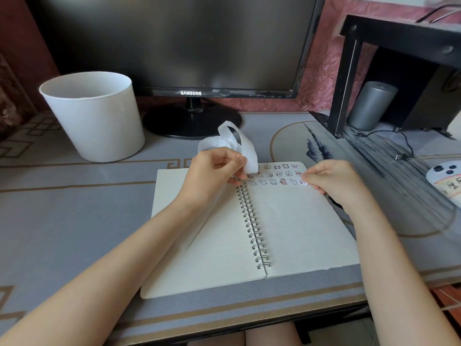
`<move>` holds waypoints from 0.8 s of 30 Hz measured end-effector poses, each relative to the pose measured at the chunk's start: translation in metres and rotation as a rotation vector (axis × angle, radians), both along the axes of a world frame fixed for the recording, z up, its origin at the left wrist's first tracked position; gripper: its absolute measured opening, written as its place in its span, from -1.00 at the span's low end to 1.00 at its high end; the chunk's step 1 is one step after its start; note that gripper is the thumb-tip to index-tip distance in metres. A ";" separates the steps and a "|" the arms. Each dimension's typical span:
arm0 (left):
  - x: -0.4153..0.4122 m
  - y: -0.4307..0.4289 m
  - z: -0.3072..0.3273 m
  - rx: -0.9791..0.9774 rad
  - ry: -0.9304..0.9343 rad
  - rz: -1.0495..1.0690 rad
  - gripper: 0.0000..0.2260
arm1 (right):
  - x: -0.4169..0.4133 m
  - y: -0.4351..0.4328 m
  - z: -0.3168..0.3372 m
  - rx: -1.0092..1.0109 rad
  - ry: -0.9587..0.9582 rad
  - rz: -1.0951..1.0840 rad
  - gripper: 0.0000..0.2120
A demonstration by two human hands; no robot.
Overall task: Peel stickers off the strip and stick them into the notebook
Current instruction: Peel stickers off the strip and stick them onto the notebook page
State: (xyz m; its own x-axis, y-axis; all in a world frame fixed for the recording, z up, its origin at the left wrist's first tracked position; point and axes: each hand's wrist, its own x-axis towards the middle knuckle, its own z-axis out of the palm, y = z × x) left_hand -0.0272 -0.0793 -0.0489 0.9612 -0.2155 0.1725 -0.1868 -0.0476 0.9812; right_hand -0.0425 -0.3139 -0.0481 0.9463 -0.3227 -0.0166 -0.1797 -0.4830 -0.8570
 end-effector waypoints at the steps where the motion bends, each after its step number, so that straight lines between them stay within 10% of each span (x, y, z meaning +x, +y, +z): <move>1: 0.000 0.000 0.000 0.000 0.000 0.000 -0.85 | 0.001 0.000 -0.001 -0.009 -0.002 -0.002 -0.84; 24: 0.001 0.000 0.000 -0.009 -0.007 -0.005 -0.84 | 0.006 -0.005 -0.010 -0.119 -0.038 -0.071 -0.88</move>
State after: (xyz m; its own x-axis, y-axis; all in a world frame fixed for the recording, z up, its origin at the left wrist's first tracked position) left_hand -0.0265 -0.0790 -0.0494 0.9589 -0.2184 0.1810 -0.1937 -0.0383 0.9803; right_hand -0.0368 -0.3190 -0.0582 0.9202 -0.3866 0.0618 -0.1853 -0.5691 -0.8011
